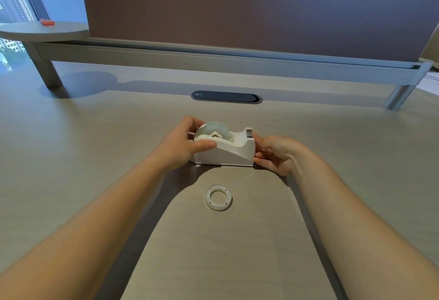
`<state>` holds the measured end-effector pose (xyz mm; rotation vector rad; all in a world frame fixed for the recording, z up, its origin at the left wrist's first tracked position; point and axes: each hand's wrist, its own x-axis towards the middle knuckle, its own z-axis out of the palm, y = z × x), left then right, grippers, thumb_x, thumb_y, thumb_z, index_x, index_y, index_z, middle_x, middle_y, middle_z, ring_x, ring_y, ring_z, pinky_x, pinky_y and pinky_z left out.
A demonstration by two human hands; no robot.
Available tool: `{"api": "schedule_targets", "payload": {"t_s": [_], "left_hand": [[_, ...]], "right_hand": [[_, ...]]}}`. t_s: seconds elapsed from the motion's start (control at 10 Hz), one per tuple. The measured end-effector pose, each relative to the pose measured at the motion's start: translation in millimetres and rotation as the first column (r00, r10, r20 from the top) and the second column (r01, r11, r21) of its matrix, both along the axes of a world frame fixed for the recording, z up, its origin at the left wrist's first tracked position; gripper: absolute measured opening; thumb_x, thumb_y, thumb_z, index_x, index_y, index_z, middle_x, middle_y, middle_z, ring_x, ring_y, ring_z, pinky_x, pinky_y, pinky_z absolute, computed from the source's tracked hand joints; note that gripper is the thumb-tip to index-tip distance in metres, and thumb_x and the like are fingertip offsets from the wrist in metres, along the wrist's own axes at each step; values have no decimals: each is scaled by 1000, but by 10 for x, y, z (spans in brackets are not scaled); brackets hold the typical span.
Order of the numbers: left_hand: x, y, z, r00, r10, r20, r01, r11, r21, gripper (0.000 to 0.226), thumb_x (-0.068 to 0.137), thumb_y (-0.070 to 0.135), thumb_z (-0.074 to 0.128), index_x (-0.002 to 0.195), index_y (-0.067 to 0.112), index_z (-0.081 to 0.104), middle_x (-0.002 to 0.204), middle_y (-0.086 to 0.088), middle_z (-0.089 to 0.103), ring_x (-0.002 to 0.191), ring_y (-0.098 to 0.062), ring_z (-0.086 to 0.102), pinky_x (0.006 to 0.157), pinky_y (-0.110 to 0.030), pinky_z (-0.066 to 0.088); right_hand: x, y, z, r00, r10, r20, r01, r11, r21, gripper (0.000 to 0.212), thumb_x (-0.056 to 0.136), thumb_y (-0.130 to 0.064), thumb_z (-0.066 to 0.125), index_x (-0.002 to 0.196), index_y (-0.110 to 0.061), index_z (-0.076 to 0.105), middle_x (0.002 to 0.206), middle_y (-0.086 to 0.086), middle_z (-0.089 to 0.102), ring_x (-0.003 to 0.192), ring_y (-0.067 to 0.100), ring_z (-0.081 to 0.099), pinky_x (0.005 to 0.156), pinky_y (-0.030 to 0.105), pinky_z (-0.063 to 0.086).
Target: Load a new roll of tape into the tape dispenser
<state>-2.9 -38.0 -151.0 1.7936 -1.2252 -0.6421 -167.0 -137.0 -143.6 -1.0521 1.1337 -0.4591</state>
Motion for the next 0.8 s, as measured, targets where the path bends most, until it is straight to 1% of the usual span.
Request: {"api": "schedule_targets", "payload": {"t_s": [0.1, 0.2, 0.3, 0.4, 0.5, 0.6, 0.7, 0.8], "left_hand": [[-6, 10, -6, 1000, 0, 0, 0, 1000, -9, 37, 78, 25, 60, 110, 19, 43, 109, 3, 47, 102, -18, 46, 83, -30, 41], [-28, 19, -2, 1000, 5, 15, -5, 1000, 6, 42, 79, 25, 58, 117, 17, 42, 111, 4, 46, 103, -17, 45, 85, -31, 42], [-61, 36, -6, 999, 20, 50, -21, 1000, 6, 44, 81, 25, 56, 121, 16, 40, 120, -2, 49, 104, -16, 44, 88, -32, 42], [-88, 42, -14, 993, 32, 115, -35, 999, 21, 49, 82, 29, 54, 126, 16, 36, 131, -7, 48, 104, -17, 45, 91, -34, 42], [-147, 48, 48, 950, 62, 307, -87, 994, 66, 55, 83, 33, 52, 132, 14, 32, 138, -9, 44, 119, -25, 43, 99, -38, 38], [-279, 145, 226, 907, 139, 397, -137, 990, -33, 60, 84, 33, 51, 136, 14, 27, 146, -8, 35, 131, -25, 33, 107, -39, 31], [-559, 572, 523, 976, 80, 203, -41, 981, -188, 42, 85, 29, 50, 125, 19, 43, 134, -3, 50, 120, -13, 45, 97, -27, 37], [-905, 1394, 489, 962, -236, -135, 204, 955, -213, 16, 75, 33, 61, 89, 26, 64, 94, 8, 69, 92, -2, 60, 84, -19, 46]], "right_hand": [[24, 5, -23, 1000, -11, -13, 11, 999, -35, 25, 83, -19, 58, 62, -8, 49, 66, 6, 51, 56, 10, 45, 32, 13, 47], [35, 9, -43, 999, -39, -11, 38, 997, -68, 23, 85, -12, 55, 63, -7, 50, 64, 6, 50, 56, 10, 45, 31, 11, 46], [39, 22, -64, 999, -51, 6, 51, 993, -111, 23, 87, -7, 53, 64, -7, 51, 63, 6, 49, 55, 10, 44, 31, 11, 46], [31, 32, -93, 998, -55, -33, 46, 971, -236, 20, 85, -9, 56, 66, -7, 52, 66, 8, 54, 55, 13, 48, 40, 16, 50], [-5, 91, -45, 959, -160, -236, -1, 825, -565, 18, 81, -17, 63, 93, -4, 56, 94, 9, 57, 81, 22, 54, 75, 35, 50], [-94, 342, 205, 951, -235, -203, -8, 635, -773, 26, 85, -17, 57, 108, -6, 53, 111, 9, 55, 101, 24, 51, 87, 40, 48], [-344, 888, 513, 995, -56, -79, -39, 517, -855, 10, 85, -17, 57, 94, -15, 57, 92, -3, 59, 91, 14, 53, 73, 16, 45], [-828, 1687, 573, 957, 270, -109, -237, 505, -830, 9, 66, -37, 60, 72, -32, 63, 76, -13, 68, 81, 1, 60, 70, 6, 42]]}}
